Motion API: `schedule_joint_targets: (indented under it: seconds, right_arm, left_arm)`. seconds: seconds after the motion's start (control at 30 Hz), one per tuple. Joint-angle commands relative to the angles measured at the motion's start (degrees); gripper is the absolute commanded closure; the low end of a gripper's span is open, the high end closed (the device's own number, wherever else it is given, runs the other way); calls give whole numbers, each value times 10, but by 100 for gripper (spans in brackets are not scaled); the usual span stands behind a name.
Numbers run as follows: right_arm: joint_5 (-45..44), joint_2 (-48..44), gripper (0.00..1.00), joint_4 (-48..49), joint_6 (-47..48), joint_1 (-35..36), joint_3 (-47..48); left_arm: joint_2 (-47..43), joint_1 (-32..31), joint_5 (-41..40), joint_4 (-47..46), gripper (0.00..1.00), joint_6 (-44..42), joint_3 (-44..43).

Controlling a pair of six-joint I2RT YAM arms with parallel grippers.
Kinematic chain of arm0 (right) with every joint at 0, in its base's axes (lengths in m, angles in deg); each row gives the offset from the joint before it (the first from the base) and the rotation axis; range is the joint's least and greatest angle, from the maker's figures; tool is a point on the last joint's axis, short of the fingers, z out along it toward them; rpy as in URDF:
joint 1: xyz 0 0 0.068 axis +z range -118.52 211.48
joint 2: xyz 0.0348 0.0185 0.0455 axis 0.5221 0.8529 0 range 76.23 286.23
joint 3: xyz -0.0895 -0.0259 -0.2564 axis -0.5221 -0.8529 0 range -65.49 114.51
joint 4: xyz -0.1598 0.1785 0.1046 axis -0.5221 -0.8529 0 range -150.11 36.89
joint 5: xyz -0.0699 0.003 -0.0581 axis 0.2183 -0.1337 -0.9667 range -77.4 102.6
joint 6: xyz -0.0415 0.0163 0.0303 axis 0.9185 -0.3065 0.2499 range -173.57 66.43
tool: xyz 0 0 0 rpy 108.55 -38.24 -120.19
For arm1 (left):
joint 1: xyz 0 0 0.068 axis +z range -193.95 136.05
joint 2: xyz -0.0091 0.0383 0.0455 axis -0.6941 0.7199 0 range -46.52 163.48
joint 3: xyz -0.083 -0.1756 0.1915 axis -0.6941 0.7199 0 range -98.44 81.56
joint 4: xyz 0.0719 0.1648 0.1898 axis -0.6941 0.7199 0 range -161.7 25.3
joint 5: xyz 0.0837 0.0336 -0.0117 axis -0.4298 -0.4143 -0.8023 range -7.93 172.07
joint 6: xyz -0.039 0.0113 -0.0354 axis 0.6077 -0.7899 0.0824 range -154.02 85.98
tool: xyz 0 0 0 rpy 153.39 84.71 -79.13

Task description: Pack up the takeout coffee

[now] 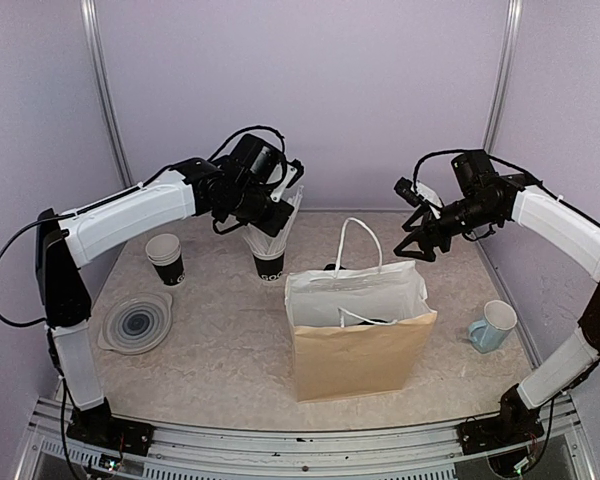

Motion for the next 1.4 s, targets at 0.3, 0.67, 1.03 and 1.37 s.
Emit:
schedule_joint_targets:
  seconds: [0.3, 0.67, 1.03, 1.37]
  right_arm:
    - [5, -15, 12, 0, -3, -4, -10]
    - [1, -15, 12, 3, -1, -4, -15]
    - [6, -10, 12, 2, -1, -4, -13]
    - [3, -15, 12, 2, -1, -4, -16]
  left_arm:
    - [7, 11, 18, -3, 67, 1, -24]
    - [50, 15, 26, 19, 69, -8, -64]
    - [55, 14, 37, 29, 83, -8, -64]
    - [50, 15, 47, 36, 100, -4, -70]
